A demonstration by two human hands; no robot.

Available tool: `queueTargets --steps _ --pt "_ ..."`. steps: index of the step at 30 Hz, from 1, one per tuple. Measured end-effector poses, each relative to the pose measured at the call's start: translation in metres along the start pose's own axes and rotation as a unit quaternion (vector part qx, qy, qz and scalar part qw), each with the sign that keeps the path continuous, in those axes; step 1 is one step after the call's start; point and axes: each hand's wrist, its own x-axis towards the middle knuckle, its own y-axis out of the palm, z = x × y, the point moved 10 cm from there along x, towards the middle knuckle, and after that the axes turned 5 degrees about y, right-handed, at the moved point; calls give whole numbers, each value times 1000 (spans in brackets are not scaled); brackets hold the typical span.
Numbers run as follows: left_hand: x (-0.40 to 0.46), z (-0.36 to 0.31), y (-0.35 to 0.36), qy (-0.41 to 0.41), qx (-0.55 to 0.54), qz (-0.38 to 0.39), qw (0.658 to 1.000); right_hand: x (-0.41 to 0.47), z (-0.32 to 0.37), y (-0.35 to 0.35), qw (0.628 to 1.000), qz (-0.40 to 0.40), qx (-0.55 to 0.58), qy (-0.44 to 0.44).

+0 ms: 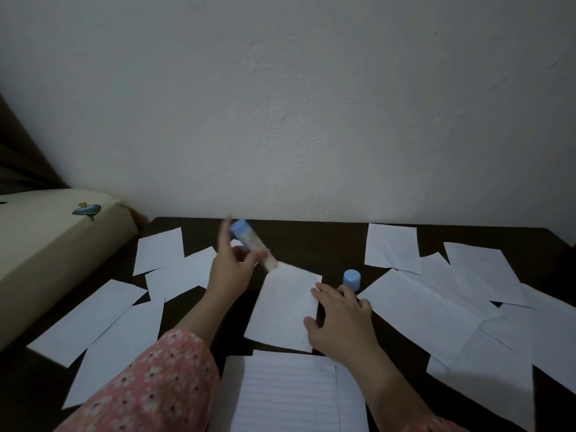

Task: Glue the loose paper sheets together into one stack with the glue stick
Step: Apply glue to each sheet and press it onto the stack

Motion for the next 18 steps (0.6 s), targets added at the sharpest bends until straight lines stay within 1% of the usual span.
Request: queueTargets --steps 1,2,4,6,9,12,14,16,18 --pt "-4 2 -14 -5 -61 -45 997 1 0 -1 1000 3 -3 2" --pt "-9 2 -28 -5 -96 -82 992 1 0 -1 1000 5 -5 3" --pt "-19 -1 -49 -5 -108 -122 987 2 0 -2 1000 1 -5 6" --pt "-26 1 -57 -28 -100 -120 987 0 1 -4 1000 -13 -5 12" --pt "-39 16 -53 -79 -143 -75 984 -4 2 -5 999 -30 -23 27" --pt "-52 23 -48 -85 -187 -41 978 -7 0 -5 998 -37 -25 40" --pt "-59 27 -51 -84 -157 -43 983 -10 -2 -5 998 -39 -28 47" --pt "-64 33 -58 -93 -121 -67 986 -12 -2 -5 997 -40 -40 51" --pt "-66 32 -60 -98 -80 -67 990 -14 -3 -6 996 -43 -48 54"
